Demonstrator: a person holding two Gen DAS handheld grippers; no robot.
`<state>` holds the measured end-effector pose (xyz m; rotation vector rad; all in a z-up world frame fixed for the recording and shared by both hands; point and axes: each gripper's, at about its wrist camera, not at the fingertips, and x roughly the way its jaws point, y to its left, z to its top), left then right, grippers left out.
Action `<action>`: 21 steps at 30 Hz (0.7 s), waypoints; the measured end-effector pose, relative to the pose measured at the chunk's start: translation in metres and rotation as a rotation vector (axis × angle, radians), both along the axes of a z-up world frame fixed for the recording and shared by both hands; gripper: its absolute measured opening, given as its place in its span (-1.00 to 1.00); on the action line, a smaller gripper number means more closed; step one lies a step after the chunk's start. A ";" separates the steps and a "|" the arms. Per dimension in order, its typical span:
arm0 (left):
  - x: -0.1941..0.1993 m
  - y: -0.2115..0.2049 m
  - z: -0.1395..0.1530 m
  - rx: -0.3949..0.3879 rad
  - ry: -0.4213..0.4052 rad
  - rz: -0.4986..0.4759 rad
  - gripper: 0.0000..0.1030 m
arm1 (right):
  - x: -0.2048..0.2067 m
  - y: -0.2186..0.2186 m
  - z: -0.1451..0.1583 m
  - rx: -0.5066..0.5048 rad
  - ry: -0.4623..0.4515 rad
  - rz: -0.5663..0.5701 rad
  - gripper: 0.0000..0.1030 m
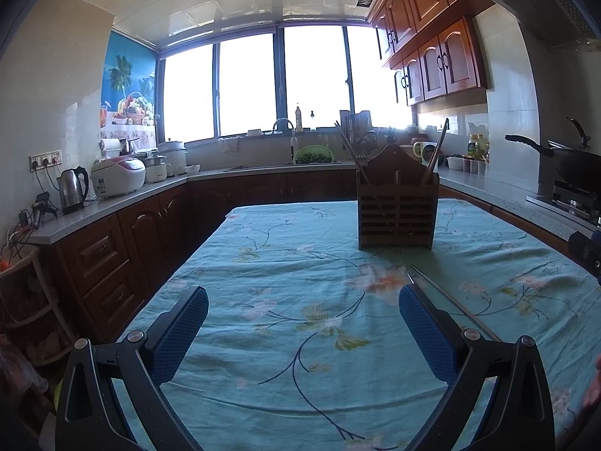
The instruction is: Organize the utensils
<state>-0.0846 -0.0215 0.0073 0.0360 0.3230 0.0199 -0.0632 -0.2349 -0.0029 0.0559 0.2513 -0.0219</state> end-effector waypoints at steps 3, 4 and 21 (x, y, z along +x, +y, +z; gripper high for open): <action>0.000 -0.001 0.000 0.001 0.000 -0.002 0.98 | 0.000 0.000 0.000 0.000 0.001 -0.001 1.00; 0.000 -0.001 -0.001 0.001 0.000 -0.001 0.98 | 0.000 0.000 0.000 0.000 0.000 -0.001 1.00; 0.001 -0.007 -0.001 -0.001 0.007 -0.004 0.98 | 0.000 0.001 0.000 0.000 0.001 -0.001 1.00</action>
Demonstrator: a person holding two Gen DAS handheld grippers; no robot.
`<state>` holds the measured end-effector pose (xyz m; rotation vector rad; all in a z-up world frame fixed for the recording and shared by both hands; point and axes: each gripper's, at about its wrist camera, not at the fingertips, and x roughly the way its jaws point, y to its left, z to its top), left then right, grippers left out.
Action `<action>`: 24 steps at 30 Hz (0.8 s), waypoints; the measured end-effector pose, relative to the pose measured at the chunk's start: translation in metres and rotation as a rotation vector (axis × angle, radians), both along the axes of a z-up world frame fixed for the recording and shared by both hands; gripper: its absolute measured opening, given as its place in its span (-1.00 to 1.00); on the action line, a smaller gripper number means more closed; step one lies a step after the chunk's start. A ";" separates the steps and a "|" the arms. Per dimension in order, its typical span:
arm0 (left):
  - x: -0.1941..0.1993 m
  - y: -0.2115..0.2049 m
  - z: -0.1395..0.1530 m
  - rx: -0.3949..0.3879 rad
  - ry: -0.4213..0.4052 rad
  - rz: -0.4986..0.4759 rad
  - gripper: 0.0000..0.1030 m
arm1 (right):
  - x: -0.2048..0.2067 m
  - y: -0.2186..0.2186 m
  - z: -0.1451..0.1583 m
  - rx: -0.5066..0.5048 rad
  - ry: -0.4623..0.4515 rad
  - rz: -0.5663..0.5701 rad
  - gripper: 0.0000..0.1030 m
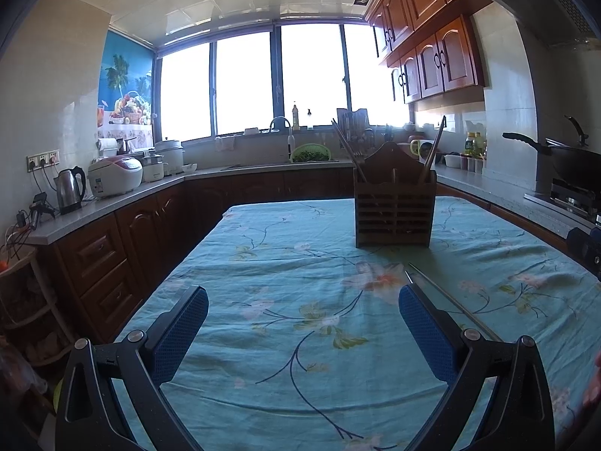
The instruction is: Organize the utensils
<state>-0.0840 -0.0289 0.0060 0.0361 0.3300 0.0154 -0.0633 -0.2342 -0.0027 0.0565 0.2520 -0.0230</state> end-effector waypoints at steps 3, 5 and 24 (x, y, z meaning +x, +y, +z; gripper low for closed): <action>0.000 -0.001 0.000 -0.001 0.003 0.001 0.98 | 0.000 0.000 0.000 0.001 0.000 -0.001 1.00; 0.001 -0.001 0.000 -0.002 0.005 0.002 0.98 | 0.000 0.000 0.000 0.001 0.001 0.000 1.00; 0.007 -0.008 0.005 -0.017 0.040 -0.011 0.98 | 0.002 0.003 0.000 0.007 0.020 0.001 1.00</action>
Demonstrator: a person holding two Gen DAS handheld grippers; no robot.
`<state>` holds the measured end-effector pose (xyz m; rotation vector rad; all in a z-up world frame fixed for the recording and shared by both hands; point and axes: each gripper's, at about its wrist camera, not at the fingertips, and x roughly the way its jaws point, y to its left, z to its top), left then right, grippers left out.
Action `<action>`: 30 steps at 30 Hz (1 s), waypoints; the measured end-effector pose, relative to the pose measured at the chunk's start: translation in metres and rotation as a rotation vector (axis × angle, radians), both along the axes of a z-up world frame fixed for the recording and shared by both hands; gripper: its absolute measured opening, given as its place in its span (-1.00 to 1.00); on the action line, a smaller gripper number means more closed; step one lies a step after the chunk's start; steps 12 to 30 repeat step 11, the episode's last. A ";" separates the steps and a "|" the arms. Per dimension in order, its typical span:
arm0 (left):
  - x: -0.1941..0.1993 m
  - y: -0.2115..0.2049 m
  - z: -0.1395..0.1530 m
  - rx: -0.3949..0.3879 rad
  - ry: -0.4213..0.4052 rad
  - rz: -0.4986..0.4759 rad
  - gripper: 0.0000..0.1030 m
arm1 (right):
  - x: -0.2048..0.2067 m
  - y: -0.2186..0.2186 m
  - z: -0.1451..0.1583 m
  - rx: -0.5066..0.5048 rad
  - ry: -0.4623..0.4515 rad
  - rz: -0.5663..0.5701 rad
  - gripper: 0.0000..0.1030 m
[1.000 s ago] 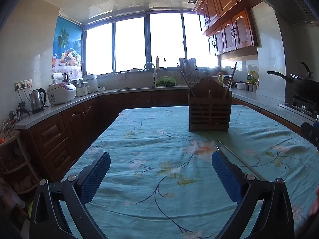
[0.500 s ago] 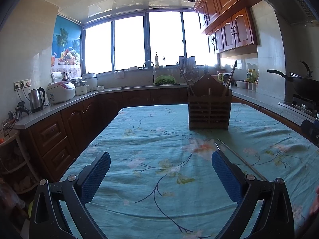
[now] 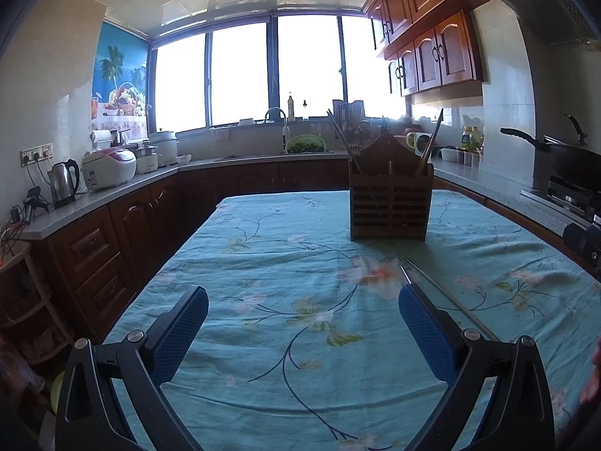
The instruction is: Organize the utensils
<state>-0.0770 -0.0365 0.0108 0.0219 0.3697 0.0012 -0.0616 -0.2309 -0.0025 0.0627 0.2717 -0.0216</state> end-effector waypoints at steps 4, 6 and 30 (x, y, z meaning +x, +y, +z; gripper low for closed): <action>0.003 -0.002 0.003 -0.006 0.013 -0.005 0.98 | 0.003 0.002 0.002 0.003 0.012 0.001 1.00; 0.006 -0.003 0.004 -0.011 0.024 -0.009 0.98 | 0.005 0.003 0.003 0.005 0.022 0.001 1.00; 0.012 -0.005 0.006 -0.023 0.051 -0.017 0.97 | 0.011 0.006 0.003 0.015 0.062 0.003 1.00</action>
